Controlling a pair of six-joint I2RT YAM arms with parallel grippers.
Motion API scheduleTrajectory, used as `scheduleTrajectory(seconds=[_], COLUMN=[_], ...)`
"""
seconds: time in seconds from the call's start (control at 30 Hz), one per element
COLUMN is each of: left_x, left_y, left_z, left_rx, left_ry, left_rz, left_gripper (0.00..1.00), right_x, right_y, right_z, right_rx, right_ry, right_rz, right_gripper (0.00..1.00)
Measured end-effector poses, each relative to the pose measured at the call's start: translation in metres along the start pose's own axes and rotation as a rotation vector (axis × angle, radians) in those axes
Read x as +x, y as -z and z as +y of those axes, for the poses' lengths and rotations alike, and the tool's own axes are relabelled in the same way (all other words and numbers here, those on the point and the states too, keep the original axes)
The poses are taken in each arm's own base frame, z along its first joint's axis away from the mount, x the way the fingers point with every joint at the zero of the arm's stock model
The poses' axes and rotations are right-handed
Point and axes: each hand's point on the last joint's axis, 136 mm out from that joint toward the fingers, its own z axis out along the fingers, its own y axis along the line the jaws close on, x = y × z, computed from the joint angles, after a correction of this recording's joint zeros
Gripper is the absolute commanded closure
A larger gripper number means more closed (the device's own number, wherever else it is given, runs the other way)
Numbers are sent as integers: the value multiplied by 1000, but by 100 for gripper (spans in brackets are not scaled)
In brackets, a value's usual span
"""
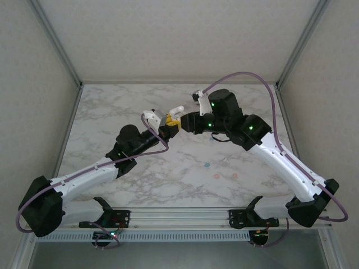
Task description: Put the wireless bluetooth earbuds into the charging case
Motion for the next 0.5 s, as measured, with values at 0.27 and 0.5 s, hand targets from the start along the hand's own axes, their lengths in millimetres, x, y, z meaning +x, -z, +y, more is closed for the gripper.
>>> scheduleTrajectory(seconds=[0.27, 0.5], left_x=[0, 3], left_y=[0, 0], left_z=[0, 0], left_rx=[0, -1], left_ry=[0, 2], left_rz=[0, 12], left_gripper=[88, 88], right_x=[3, 6], right_y=[-4, -13], right_z=[1, -3], right_rx=[-10, -1], right_ry=[-2, -7], right_rz=[17, 36], right_gripper=[68, 72])
